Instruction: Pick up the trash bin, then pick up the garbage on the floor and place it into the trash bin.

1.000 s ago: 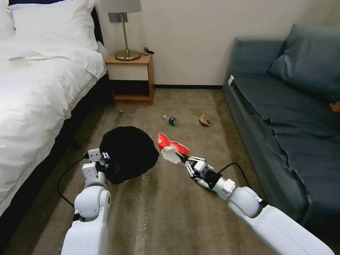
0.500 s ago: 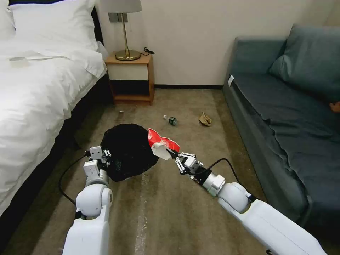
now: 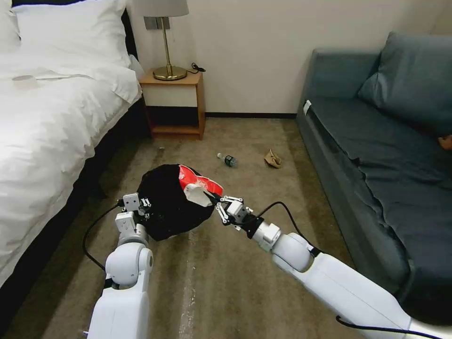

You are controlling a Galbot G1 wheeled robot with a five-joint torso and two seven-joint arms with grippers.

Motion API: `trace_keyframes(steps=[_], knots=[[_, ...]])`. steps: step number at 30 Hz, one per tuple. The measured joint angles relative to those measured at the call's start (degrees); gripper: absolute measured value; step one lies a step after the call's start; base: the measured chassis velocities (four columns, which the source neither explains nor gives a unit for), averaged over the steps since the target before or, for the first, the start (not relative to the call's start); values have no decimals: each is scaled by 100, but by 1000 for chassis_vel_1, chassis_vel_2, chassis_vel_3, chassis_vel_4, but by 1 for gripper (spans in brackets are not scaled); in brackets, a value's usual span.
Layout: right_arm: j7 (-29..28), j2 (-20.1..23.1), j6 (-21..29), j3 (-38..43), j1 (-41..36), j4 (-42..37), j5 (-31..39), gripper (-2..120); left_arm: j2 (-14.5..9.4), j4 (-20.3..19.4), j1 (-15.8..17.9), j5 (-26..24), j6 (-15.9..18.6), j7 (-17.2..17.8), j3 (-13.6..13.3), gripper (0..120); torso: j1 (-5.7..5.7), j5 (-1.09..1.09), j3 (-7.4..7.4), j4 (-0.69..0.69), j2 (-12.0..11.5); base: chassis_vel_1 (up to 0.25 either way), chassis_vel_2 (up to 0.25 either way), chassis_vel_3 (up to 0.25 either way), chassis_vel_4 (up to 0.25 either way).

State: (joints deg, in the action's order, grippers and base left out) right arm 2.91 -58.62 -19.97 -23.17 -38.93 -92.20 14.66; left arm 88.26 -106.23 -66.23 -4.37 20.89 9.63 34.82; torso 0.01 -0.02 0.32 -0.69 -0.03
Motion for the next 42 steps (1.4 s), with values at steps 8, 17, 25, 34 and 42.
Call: trace_keyframes(steps=[8, 17, 25, 34, 42], knots=[[-80, -426, 19, -336, 236, 283, 20, 0, 11, -3, -86, -6, -35, 0, 0, 5, 0, -1, 0, 0, 0, 0, 0, 0, 0], [-180, -836, 61, -696, 513, 496, 76, 0, -3, -158, -160, -30, -43, 3, 41, 5, 0, 0, 0, 1, 0, 0, 0, 0, 0], [-338, -1065, 98, -835, 569, 666, 54, 0, -7, -262, -284, -49, -44, 4, 72, 5, 0, 0, 0, 1, 0, 0, 0, 0, 0], [-327, -1088, 104, -832, 605, 786, 44, 29, 0, -245, -268, -57, -60, 3, 119, 5, 0, 0, 0, 0, 0, 0, 0, 0, 0], [-311, -1133, 111, -831, 600, 812, 25, 59, 16, -250, -247, -57, -60, 5, 110, 5, 0, 0, 0, 0, 0, 0, 0, 0, 0]])
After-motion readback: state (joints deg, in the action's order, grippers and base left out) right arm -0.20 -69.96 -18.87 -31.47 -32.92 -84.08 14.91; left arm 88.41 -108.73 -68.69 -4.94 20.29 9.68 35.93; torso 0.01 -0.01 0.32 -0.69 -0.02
